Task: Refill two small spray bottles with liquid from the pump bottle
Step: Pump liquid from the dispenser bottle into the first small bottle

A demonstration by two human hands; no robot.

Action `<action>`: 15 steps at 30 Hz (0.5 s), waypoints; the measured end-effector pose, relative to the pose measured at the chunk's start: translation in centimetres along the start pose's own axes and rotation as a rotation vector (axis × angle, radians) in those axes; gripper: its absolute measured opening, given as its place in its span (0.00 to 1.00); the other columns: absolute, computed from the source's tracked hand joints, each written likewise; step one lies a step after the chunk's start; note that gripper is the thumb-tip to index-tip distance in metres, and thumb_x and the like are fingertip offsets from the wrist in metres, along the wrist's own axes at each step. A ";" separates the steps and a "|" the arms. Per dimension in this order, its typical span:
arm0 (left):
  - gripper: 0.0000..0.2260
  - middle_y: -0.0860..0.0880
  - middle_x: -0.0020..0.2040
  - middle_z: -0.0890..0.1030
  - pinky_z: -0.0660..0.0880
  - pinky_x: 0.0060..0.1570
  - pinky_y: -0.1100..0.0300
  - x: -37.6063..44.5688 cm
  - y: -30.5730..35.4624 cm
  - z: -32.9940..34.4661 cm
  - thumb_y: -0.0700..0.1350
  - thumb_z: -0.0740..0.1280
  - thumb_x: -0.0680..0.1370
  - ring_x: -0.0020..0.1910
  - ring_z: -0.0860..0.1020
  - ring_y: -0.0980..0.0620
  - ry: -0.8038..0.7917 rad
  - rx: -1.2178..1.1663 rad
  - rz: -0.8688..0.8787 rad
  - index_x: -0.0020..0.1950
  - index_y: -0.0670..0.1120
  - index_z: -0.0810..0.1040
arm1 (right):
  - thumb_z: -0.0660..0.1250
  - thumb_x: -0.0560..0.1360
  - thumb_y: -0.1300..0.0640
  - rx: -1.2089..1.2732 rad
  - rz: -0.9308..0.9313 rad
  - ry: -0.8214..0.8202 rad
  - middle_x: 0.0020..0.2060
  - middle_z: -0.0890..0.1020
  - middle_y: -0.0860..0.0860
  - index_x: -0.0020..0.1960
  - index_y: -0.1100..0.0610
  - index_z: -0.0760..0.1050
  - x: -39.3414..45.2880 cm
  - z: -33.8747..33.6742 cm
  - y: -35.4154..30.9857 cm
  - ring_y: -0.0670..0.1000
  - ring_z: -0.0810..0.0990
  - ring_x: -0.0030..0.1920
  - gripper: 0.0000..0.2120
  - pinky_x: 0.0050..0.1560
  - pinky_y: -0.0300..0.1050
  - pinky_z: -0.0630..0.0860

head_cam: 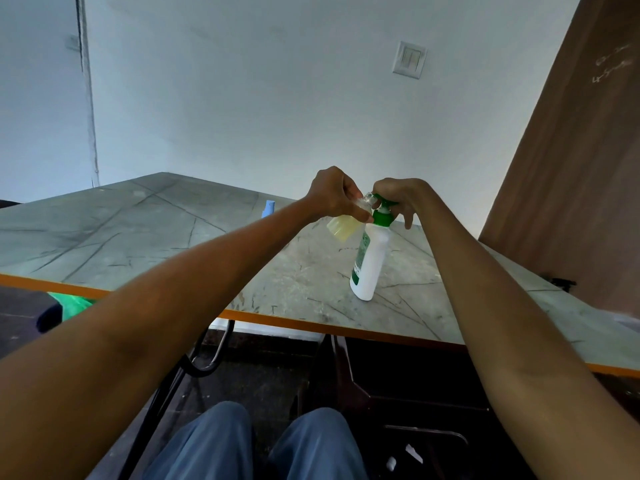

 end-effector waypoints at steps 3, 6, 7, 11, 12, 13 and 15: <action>0.20 0.46 0.49 0.83 0.69 0.37 0.71 -0.1 -0.2 0.1 0.47 0.80 0.61 0.40 0.74 0.56 -0.003 -0.004 0.000 0.49 0.41 0.83 | 0.46 0.79 0.57 0.019 0.024 -0.032 0.67 0.68 0.62 0.65 0.64 0.64 0.7 0.2 0.4 0.62 0.68 0.67 0.19 0.62 0.63 0.65; 0.20 0.46 0.50 0.83 0.68 0.36 0.72 -0.2 -0.5 0.5 0.48 0.79 0.62 0.39 0.74 0.57 -0.023 0.002 -0.010 0.50 0.41 0.83 | 0.47 0.79 0.56 0.005 0.051 -0.032 0.67 0.68 0.62 0.68 0.63 0.62 0.7 0.6 0.8 0.62 0.68 0.66 0.20 0.64 0.66 0.63; 0.20 0.46 0.50 0.83 0.68 0.36 0.72 -0.2 -0.6 0.5 0.48 0.79 0.62 0.38 0.73 0.58 -0.023 0.005 -0.010 0.50 0.41 0.83 | 0.47 0.80 0.57 -0.003 0.045 -0.018 0.67 0.68 0.62 0.68 0.64 0.62 0.5 0.7 0.6 0.62 0.69 0.66 0.20 0.62 0.63 0.66; 0.20 0.45 0.50 0.83 0.68 0.37 0.71 -0.1 -0.6 0.3 0.47 0.79 0.63 0.38 0.73 0.58 -0.012 -0.012 -0.009 0.50 0.40 0.83 | 0.45 0.81 0.60 -0.041 0.014 0.011 0.67 0.69 0.64 0.63 0.65 0.64 -0.2 0.4 -0.1 0.62 0.69 0.66 0.16 0.49 0.53 0.65; 0.20 0.45 0.50 0.83 0.69 0.37 0.71 -0.1 -0.4 0.2 0.48 0.79 0.63 0.40 0.73 0.57 -0.011 -0.016 -0.007 0.50 0.40 0.83 | 0.45 0.81 0.61 -0.045 0.004 0.011 0.67 0.69 0.64 0.59 0.65 0.64 -0.2 0.3 -0.2 0.62 0.69 0.67 0.13 0.48 0.52 0.65; 0.20 0.45 0.50 0.83 0.69 0.37 0.70 -0.1 -0.2 0.1 0.48 0.79 0.63 0.41 0.74 0.56 -0.013 -0.011 -0.002 0.50 0.40 0.83 | 0.45 0.80 0.62 -0.047 -0.001 0.016 0.66 0.69 0.64 0.56 0.65 0.63 -0.3 0.2 -0.2 0.61 0.69 0.67 0.11 0.48 0.52 0.64; 0.20 0.46 0.50 0.83 0.68 0.36 0.70 0.0 0.0 0.0 0.48 0.79 0.63 0.42 0.74 0.55 -0.013 0.008 0.004 0.50 0.40 0.83 | 0.45 0.80 0.62 -0.039 0.000 0.018 0.66 0.69 0.64 0.54 0.65 0.62 -0.4 0.0 -0.2 0.61 0.69 0.67 0.10 0.47 0.52 0.64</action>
Point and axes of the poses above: each hand's wrist, its own x-axis towards the middle knuckle, its own z-axis out of the palm, y = z × x, the point moved 2 cm from there along x, towards the middle knuckle
